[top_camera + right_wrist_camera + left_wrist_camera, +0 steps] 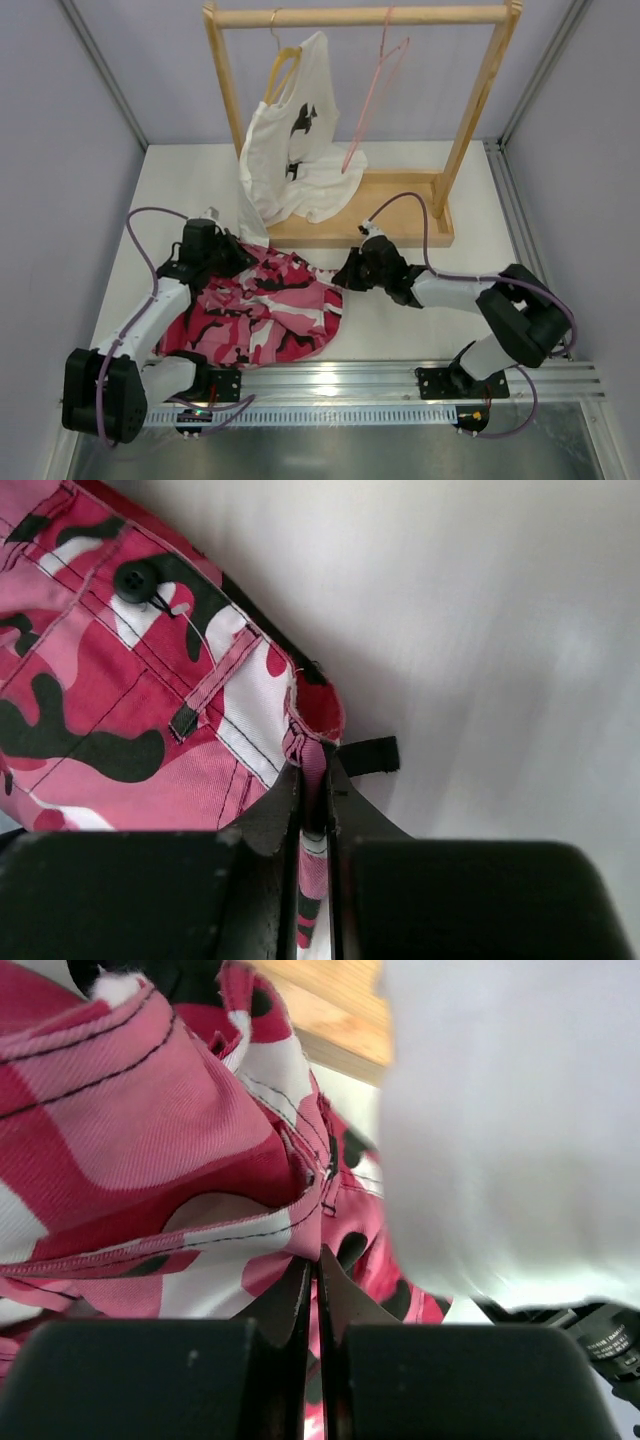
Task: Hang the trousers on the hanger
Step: Fold the trousers
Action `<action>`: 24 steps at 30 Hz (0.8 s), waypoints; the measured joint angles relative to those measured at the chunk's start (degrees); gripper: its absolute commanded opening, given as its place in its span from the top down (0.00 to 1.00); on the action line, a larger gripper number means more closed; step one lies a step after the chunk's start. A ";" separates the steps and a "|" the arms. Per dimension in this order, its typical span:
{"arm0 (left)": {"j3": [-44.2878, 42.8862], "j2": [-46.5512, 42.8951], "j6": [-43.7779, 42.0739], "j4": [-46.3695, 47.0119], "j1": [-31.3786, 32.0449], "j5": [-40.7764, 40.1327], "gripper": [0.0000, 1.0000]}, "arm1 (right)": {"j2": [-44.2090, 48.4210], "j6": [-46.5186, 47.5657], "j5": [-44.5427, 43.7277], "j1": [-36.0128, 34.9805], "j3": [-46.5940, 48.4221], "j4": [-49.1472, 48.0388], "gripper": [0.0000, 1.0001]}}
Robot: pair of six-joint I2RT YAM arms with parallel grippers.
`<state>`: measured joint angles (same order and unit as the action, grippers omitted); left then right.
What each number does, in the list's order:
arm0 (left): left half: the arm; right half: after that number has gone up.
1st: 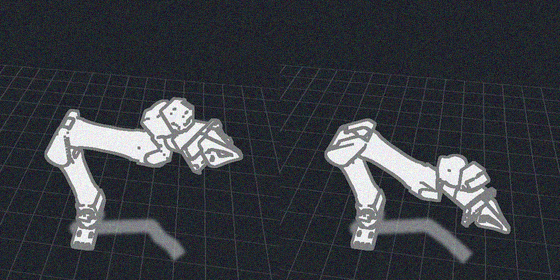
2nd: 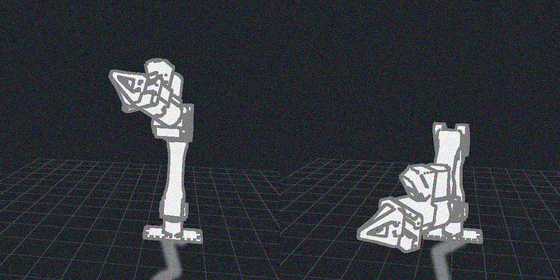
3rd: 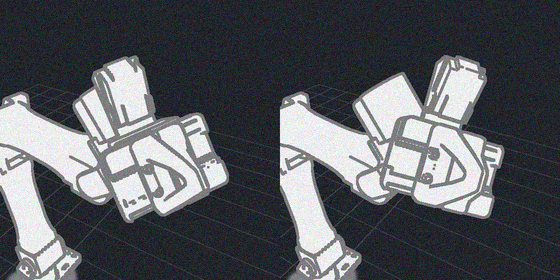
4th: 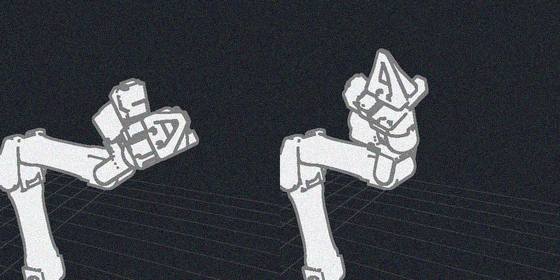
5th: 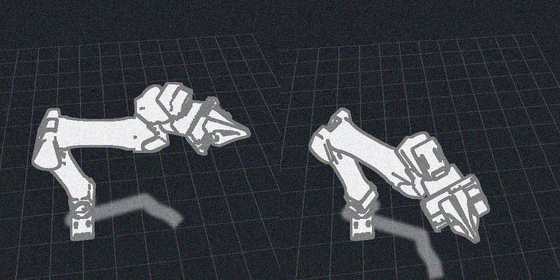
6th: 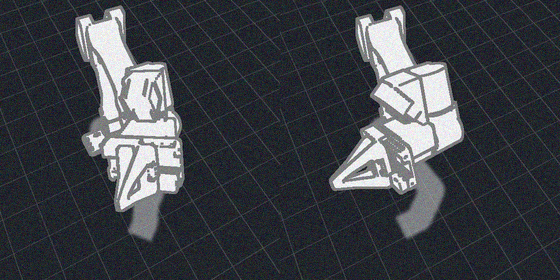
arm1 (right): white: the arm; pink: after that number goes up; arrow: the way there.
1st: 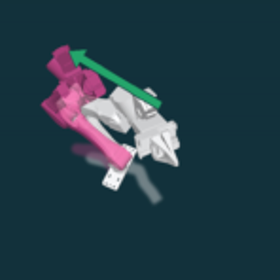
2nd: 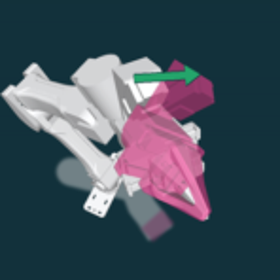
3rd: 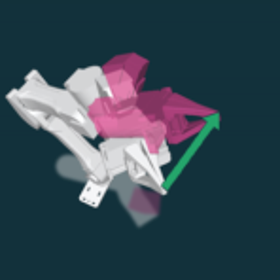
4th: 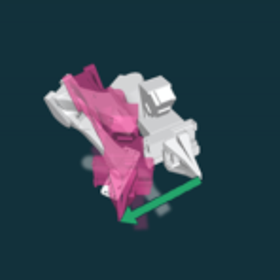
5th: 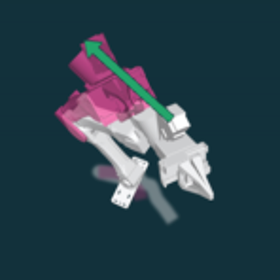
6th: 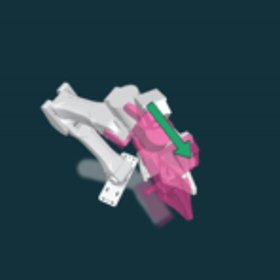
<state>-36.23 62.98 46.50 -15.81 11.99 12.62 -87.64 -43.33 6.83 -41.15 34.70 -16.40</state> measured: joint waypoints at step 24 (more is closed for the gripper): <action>-1.51 12.55 10.21 26.80 38.88 5.97 0.98 | 43.06 11.39 -15.65 0.22 7.02 43.63 0.20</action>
<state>-37.74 75.53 56.71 10.98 50.87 18.59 -44.58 -31.94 -8.82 -40.93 41.71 27.22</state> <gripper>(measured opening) 0.013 0.811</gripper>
